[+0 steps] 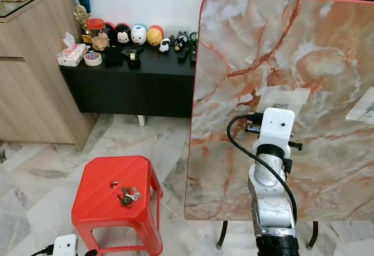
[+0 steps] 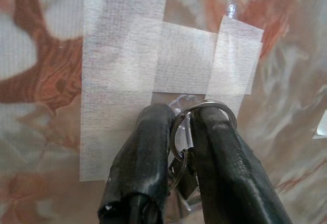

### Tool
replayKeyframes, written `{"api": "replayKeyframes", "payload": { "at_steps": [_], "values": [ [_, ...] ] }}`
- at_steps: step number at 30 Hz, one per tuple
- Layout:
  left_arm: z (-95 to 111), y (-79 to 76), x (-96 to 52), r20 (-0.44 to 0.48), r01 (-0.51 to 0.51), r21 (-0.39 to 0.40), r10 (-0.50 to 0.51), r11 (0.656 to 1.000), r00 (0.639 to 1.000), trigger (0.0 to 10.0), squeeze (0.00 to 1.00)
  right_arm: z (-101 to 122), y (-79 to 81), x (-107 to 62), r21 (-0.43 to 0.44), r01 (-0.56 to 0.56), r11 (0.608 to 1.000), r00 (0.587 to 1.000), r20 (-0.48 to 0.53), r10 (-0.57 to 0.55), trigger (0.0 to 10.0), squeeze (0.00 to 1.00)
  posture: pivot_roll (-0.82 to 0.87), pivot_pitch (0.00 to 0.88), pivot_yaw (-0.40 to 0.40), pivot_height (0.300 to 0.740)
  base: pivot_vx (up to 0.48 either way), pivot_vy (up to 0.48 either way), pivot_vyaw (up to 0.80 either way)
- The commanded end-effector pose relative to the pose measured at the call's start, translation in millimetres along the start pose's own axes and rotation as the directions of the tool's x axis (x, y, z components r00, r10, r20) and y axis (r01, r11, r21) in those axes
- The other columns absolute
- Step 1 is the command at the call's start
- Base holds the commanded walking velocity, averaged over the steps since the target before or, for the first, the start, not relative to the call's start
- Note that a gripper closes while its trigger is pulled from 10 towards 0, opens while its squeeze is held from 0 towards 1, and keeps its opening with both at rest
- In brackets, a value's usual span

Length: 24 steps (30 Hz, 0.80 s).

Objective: Hang keys on a hook

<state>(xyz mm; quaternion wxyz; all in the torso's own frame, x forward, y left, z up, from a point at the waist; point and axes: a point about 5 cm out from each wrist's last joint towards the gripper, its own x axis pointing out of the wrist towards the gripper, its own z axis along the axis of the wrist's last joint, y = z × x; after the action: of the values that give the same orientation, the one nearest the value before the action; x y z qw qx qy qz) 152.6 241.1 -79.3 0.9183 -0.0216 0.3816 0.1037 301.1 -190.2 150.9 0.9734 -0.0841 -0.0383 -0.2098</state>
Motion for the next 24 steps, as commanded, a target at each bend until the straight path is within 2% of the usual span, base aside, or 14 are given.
{"api": "replayKeyframes", "payload": {
  "at_steps": [1, 5, 6, 17, 18, 24],
  "values": [
    [-6.4, 1.1, -1.8, -0.033, -0.003, 0.002, 0.003, 1.000, 0.999, 10.0, 0.00, 8.4, -5.0, -0.3, 0.034, 0.019, 0.999, 0.999, 0.041, -0.021, 10.0, 0.00, 0.05, 0.000, -0.071, 0.740, 0.000, 0.000, 0.00],
    [-6.5, 0.6, -1.8, -0.033, -0.003, 0.001, 0.003, 1.000, 0.999, 10.0, 0.00, 11.6, -3.1, -4.7, 0.115, 0.001, 0.993, 0.998, 0.058, -0.008, 10.0, 0.00, 0.05, 0.000, -0.071, 0.740, 0.000, 0.000, 0.00],
    [-6.5, 0.3, -1.7, -0.034, -0.003, 0.001, 0.003, 1.000, 0.999, 10.0, 0.00, 13.5, -2.7, -7.3, 0.172, -0.003, 0.985, 0.998, 0.064, -0.008, 10.0, 0.00, 0.05, 0.000, -0.071, 0.740, 0.000, 0.000, 0.00],
    [-7.9, 1.0, -2.0, -0.045, -0.007, -0.001, 0.007, 1.000, 0.999, 10.0, 0.00, 8.7, -3.1, -13.4, 0.241, 0.005, 0.970, 0.999, 0.031, -0.013, 10.0, 0.00, 0.05, 0.000, -0.073, 0.740, 0.000, 0.000, 0.00],
    [-8.4, 1.3, -2.1, -0.047, -0.008, -0.001, 0.008, 1.000, 0.999, 10.0, 0.00, 7.8, -3.4, -14.1, 0.246, 0.007, 0.969, 1.000, 0.027, -0.014, 0.0, 0.00, 0.05, 0.000, -0.073, 0.740, 0.000, 0.000, 0.00],
    [-9.2, 4.0, -2.5, -0.058, -0.013, -0.001, 0.013, 1.000, 0.998, 10.0, 0.00, 3.2, -5.9, -15.3, 0.240, 0.017, 0.971, 1.000, 0.007, -0.020, 0.0, 0.00, 0.05, 0.000, -0.074, 0.740, 0.000, 0.000, 0.00]
  ]
}}
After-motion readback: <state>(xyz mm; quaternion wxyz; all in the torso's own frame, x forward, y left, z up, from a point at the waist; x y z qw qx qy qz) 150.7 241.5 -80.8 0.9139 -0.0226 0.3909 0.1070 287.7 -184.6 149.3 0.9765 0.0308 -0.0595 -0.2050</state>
